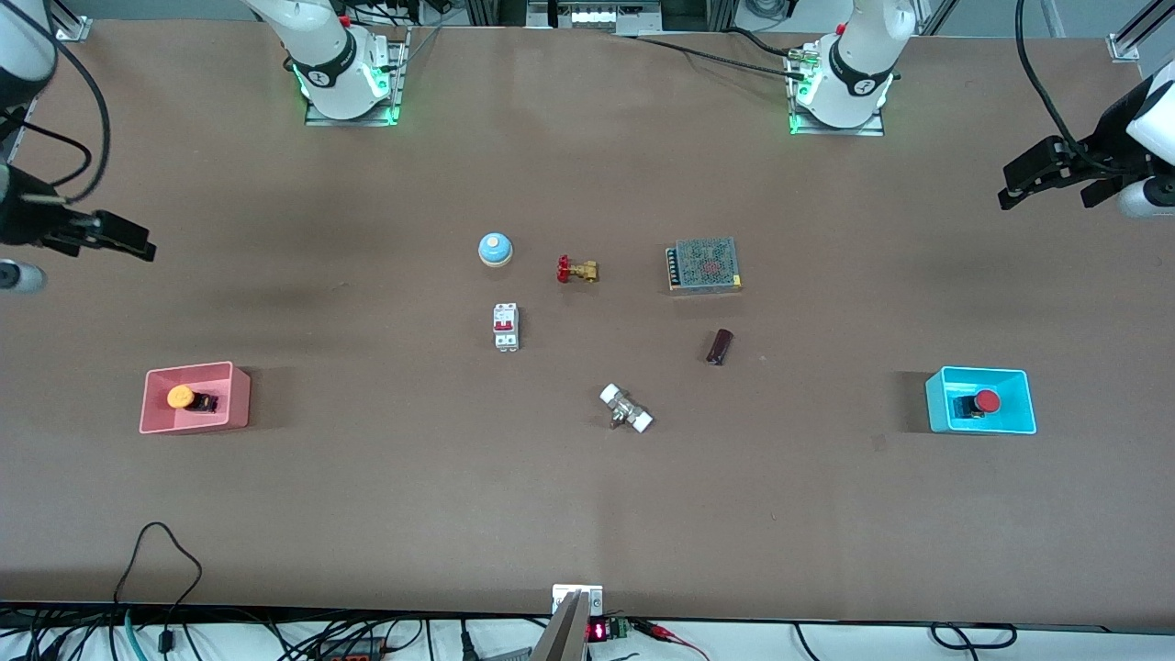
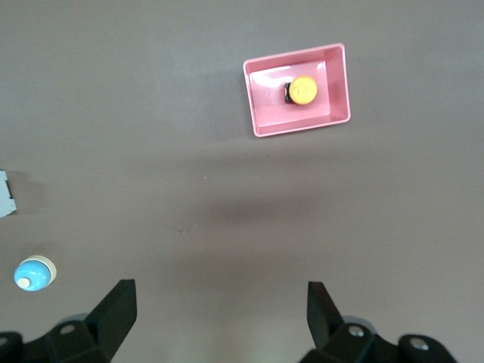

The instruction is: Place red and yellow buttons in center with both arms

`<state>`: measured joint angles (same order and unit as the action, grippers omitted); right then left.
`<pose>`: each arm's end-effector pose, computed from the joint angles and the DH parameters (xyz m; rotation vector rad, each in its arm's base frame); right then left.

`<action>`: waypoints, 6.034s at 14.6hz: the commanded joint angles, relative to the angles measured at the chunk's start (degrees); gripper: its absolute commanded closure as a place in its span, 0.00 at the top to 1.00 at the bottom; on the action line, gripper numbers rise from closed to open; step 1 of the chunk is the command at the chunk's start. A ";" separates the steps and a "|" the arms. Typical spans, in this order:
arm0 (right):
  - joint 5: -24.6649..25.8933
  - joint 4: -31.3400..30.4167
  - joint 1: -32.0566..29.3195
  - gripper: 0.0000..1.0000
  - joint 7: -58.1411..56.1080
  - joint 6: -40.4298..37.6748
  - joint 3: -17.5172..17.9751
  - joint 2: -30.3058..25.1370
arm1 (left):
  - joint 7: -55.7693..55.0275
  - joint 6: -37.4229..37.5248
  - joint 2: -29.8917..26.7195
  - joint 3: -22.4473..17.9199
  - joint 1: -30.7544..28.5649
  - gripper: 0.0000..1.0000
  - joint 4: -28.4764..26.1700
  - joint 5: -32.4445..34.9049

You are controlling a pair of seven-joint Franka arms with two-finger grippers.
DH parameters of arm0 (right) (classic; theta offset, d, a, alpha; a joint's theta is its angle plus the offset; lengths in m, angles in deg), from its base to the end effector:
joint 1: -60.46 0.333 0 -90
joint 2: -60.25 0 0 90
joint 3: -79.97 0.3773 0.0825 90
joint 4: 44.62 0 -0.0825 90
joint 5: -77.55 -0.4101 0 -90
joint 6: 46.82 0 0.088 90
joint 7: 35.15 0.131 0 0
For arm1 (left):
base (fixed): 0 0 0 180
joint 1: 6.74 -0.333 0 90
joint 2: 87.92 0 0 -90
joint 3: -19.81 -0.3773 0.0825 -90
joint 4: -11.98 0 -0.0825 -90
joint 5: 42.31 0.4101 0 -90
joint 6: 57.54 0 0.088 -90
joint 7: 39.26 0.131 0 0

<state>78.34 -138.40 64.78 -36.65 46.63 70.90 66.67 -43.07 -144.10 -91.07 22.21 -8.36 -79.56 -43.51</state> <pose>0.6122 -0.0479 0.5677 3.1100 -0.0858 -0.1837 0.5530 -0.0111 0.6745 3.1228 0.0813 -0.0511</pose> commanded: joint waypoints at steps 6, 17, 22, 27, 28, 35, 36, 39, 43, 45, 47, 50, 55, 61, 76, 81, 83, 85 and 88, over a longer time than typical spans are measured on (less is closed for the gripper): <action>0.35 4.65 -0.54 1.00 -0.60 7.95 -0.25 12.11 | 0.20 -0.55 -0.89 0.07 -0.32 1.00 -0.84 0.15; 2.19 9.67 -3.87 1.00 -6.13 21.50 -2.63 28.38 | 0.82 -0.54 9.80 0.15 0.21 1.00 4.61 -0.03; 1.93 9.59 -5.29 1.00 -8.07 23.97 -2.63 30.93 | 1.95 -5.35 24.50 0.25 -0.66 1.00 9.54 0.50; 0.52 9.59 -6.17 1.00 -8.16 27.31 -2.45 33.74 | 15.13 -21.79 28.80 0.15 -7.95 1.00 3.29 0.50; 0.43 9.59 -6.17 1.00 -8.60 27.31 -2.45 33.92 | 16.45 -23.82 30.38 0.15 -8.66 1.00 3.29 0.50; -0.53 9.59 -6.25 1.00 -10.01 27.40 -2.28 35.68 | 16.55 -38.59 37.07 -0.64 -10.16 1.00 -1.19 1.91; -0.45 9.59 -6.25 1.00 -10.01 27.40 -2.28 36.03 | 16.55 -39.21 37.77 -0.72 -10.16 1.00 -1.19 1.91; -0.44 9.59 -6.17 1.00 -10.01 28.36 -2.28 36.56 | 16.73 -40.80 38.83 -2.13 -9.98 1.00 -1.01 2.52; -0.44 9.59 -6.17 0.97 -10.01 29.33 -2.28 37.35 | 16.55 -41.76 39.71 -2.92 -10.33 1.00 -1.01 4.46; -0.44 9.59 -6.08 0.87 -9.92 29.33 -2.28 37.44 | 16.47 -43.43 40.59 -2.92 -10.69 1.00 -1.45 4.46; -0.44 9.59 -6.08 0.81 -9.92 29.33 -2.28 37.62 | 16.12 -44.05 41.29 -2.92 -10.69 1.00 -1.45 4.37; -0.45 9.59 -6.08 0.68 -9.83 29.33 -2.28 37.62 | 16.03 -45.01 42.43 -2.92 -10.77 1.00 -1.37 3.84; -0.53 10.46 -5.99 0.57 -9.92 29.42 -2.01 37.62 | 16.11 -46.16 43.40 -2.83 -11.04 1.00 -1.45 3.49; -0.44 10.73 -5.99 0.45 -10.70 29.42 -1.92 37.79 | 16.03 -45.64 43.84 -2.66 -11.04 0.36 -1.45 3.32; -0.53 12.13 -4.42 0.33 -15.37 18.90 -1.84 28.31 | 8.84 -23.57 37.70 -1.96 -5.17 0.01 10.51 2.61; -4.66 13.19 0.14 0.33 -5.81 9.57 -0.70 25.05 | -5.30 -32.34 27.17 -1.34 4.41 0.01 -7.21 2.52; -4.66 12.05 3.40 0.33 -0.98 10.34 -0.69 25.22 | -11.80 -38.04 23.73 0.32 7.76 0.01 -15.47 2.52; -4.66 11.26 6.91 0.33 3.16 11.75 -0.69 25.75 | -17.61 -44.55 22.40 1.21 10.92 0.01 -21.47 2.61; -4.84 8.45 11.31 0.33 6.08 13.69 -0.34 26.36 | -22.90 -52.38 23.10 1.21 14.97 0.01 -26.40 2.61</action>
<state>74.02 -127.60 73.81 -32.20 58.98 70.72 93.28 -63.65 -191.67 -65.79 23.90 5.27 -100.67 -40.39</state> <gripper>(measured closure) 0.634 0.639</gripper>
